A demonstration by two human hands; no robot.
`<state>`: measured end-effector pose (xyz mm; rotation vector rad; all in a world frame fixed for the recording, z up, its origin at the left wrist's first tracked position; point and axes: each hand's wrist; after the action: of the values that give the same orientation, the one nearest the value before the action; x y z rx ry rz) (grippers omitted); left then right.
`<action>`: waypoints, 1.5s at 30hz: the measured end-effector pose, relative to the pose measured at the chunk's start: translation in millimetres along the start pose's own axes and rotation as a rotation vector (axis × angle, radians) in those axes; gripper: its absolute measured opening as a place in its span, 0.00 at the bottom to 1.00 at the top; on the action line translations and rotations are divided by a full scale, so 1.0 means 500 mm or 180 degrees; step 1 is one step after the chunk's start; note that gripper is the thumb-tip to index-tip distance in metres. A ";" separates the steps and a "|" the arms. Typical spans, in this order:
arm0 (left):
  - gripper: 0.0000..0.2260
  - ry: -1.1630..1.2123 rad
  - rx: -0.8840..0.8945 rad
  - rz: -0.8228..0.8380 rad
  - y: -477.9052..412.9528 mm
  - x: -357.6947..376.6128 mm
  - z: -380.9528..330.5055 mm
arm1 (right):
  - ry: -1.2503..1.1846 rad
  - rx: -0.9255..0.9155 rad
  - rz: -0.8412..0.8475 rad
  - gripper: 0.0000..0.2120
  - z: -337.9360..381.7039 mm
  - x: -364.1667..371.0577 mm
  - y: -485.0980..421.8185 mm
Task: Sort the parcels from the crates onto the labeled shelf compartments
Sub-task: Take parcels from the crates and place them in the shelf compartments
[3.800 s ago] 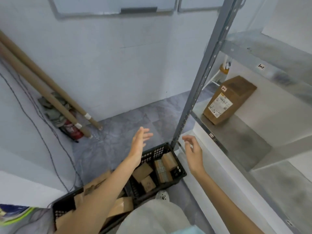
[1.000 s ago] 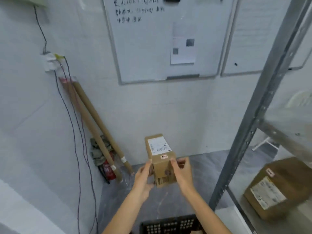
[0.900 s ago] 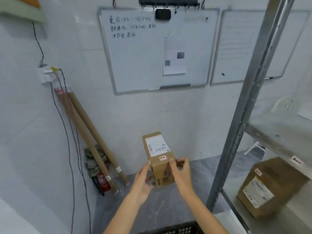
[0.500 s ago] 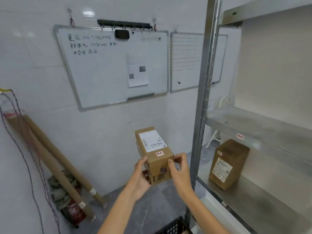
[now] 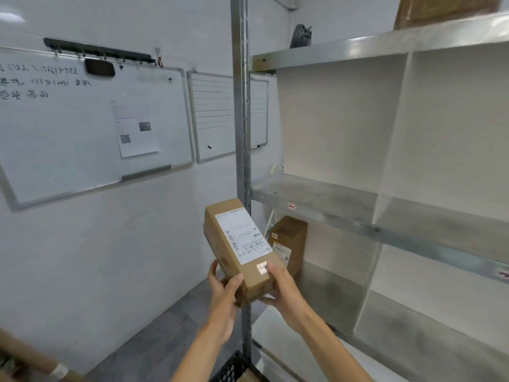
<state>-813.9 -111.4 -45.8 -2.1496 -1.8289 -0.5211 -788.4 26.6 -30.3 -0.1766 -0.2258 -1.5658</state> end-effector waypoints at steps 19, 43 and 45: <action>0.23 -0.0271 -0.1101 0.1261 0.093 0.268 0.009 | 0.0919 -0.0601 -0.0822 0.27 0.178 -0.367 0.404; 0.43 -0.0032 -0.0754 0.2410 0.229 0.502 0.191 | -0.0111 -0.1441 -0.2282 0.35 0.234 -0.535 0.610; 0.48 -0.0387 -0.0728 0.2779 0.226 0.496 0.185 | 0.0068 -0.1462 -0.2262 0.33 0.253 -0.540 0.627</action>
<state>-659.3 129.8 -17.3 -2.8687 -0.7252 -0.3910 -476.4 319.5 33.5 -0.4752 0.1128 -2.3133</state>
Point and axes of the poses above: each hand's wrist, its own y-axis away from the middle knuckle, its own x-axis out of the palm, z = x × y, and after that the axes turned 2 degrees about -y, right-handed
